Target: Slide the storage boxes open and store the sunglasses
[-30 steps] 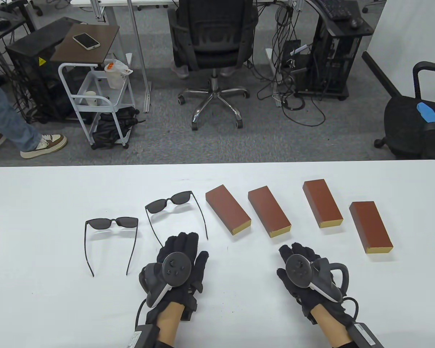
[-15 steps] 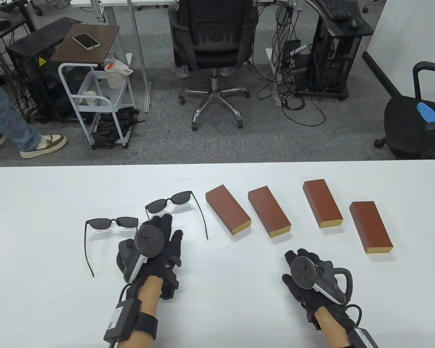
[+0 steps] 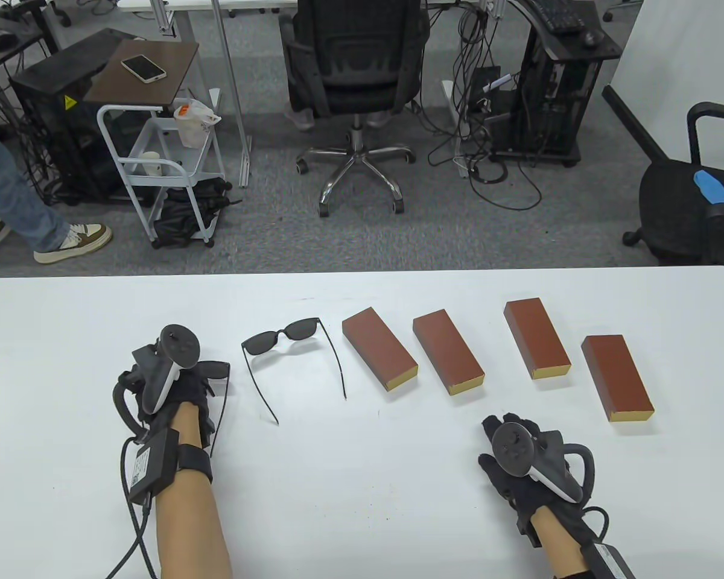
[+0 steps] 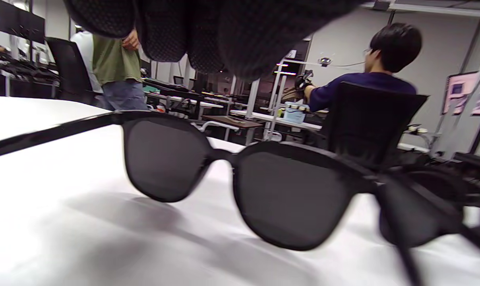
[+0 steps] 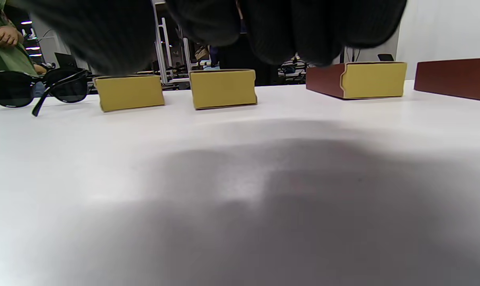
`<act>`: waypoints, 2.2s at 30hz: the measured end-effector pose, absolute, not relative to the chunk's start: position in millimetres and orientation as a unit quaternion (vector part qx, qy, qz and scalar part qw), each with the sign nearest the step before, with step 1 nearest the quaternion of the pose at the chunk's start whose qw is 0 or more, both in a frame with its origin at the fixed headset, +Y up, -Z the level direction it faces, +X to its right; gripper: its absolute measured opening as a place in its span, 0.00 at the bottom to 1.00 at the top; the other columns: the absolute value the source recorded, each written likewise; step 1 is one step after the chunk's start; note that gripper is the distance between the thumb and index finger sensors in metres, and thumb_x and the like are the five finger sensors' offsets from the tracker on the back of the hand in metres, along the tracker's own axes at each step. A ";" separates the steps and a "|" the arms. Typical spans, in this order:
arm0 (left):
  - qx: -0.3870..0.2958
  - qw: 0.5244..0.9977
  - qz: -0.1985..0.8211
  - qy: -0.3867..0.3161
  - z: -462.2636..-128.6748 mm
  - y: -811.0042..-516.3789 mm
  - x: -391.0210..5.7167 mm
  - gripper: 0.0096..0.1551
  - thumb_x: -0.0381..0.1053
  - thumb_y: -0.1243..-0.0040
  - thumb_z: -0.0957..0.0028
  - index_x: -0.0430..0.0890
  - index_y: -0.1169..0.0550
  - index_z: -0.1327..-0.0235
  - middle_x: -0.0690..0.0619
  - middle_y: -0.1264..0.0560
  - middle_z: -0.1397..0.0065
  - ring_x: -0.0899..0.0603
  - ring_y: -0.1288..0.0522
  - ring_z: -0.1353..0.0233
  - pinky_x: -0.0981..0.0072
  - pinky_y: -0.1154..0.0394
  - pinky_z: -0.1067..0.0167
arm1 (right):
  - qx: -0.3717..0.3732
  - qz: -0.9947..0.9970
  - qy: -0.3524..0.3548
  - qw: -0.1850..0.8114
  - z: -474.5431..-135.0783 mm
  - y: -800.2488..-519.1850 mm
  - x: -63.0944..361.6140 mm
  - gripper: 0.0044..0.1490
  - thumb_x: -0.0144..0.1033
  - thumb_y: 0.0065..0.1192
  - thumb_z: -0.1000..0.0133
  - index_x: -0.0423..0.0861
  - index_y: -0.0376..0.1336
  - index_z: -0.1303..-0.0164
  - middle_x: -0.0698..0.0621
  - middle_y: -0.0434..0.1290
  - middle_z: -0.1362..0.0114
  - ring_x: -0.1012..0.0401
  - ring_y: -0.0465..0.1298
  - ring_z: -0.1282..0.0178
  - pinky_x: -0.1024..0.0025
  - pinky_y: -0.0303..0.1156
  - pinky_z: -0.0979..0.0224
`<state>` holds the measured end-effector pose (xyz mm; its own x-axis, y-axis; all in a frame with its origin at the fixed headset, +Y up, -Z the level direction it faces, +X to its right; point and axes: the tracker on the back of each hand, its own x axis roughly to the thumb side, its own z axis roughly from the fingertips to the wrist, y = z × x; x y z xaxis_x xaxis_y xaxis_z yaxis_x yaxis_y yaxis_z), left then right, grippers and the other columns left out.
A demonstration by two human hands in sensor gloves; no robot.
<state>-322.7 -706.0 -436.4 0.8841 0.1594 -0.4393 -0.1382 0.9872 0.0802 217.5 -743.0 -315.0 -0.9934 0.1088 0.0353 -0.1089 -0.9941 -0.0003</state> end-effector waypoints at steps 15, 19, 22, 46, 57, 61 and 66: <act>-0.063 0.969 0.003 0.240 -458.8 -747.7 -344.7 0.28 0.46 0.43 0.48 0.60 0.26 0.32 0.56 0.38 0.17 0.41 0.49 0.14 0.34 0.47 0.23 | -0.025 0.997 -0.003 0.071 -317.1 -741.8 245.0 0.41 0.55 0.66 0.59 0.56 0.59 0.35 0.42 0.62 0.25 0.42 0.65 0.27 0.48 0.64 0.27; -0.073 0.967 0.032 0.241 -459.5 -749.5 -348.6 0.24 0.45 0.44 0.47 0.59 0.25 0.37 0.55 0.37 0.19 0.41 0.47 0.15 0.35 0.47 0.23 | -0.022 0.997 0.002 0.069 -317.3 -741.8 243.5 0.41 0.54 0.67 0.59 0.55 0.59 0.35 0.42 0.62 0.25 0.42 0.64 0.27 0.47 0.64 0.27; -0.087 0.967 0.053 0.235 -458.4 -748.8 -349.7 0.22 0.44 0.45 0.47 0.59 0.24 0.39 0.55 0.34 0.21 0.40 0.43 0.17 0.36 0.43 0.24 | -0.016 0.998 0.002 0.064 -317.6 -741.8 241.6 0.41 0.55 0.66 0.59 0.56 0.59 0.35 0.43 0.62 0.25 0.42 0.64 0.27 0.47 0.64 0.27; -0.060 0.996 0.041 0.043 -372.6 -676.3 -276.4 0.24 0.48 0.38 0.49 0.62 0.18 0.39 0.56 0.19 0.32 0.41 0.20 0.33 0.40 0.26 0.38 | 0.079 0.990 -0.032 0.110 -314.3 -726.6 211.7 0.42 0.53 0.67 0.59 0.54 0.58 0.35 0.43 0.63 0.25 0.42 0.66 0.28 0.49 0.65 0.28; -0.004 0.983 0.094 -0.160 -348.1 -662.2 -136.7 0.24 0.51 0.36 0.50 0.61 0.18 0.39 0.54 0.15 0.38 0.41 0.16 0.42 0.43 0.23 0.46 | 0.160 0.973 -0.056 0.157 -307.0 -718.1 190.4 0.41 0.49 0.70 0.59 0.53 0.59 0.36 0.43 0.65 0.27 0.45 0.69 0.30 0.52 0.69 0.29; 0.001 0.971 0.115 -0.208 -340.2 -660.9 -94.8 0.23 0.52 0.35 0.51 0.60 0.17 0.40 0.54 0.14 0.41 0.41 0.16 0.44 0.43 0.23 0.47 | 0.162 0.965 -0.070 0.195 -305.2 -713.3 191.6 0.43 0.49 0.71 0.60 0.52 0.57 0.35 0.43 0.64 0.26 0.44 0.68 0.30 0.52 0.69 0.29; -0.007 0.961 0.128 -0.245 -332.5 -661.6 -61.2 0.23 0.52 0.36 0.51 0.60 0.17 0.40 0.54 0.14 0.43 0.42 0.16 0.46 0.43 0.23 0.47 | 0.152 0.946 -0.072 0.277 -305.4 -710.3 199.6 0.44 0.47 0.73 0.61 0.51 0.57 0.35 0.43 0.64 0.27 0.45 0.69 0.30 0.52 0.69 0.29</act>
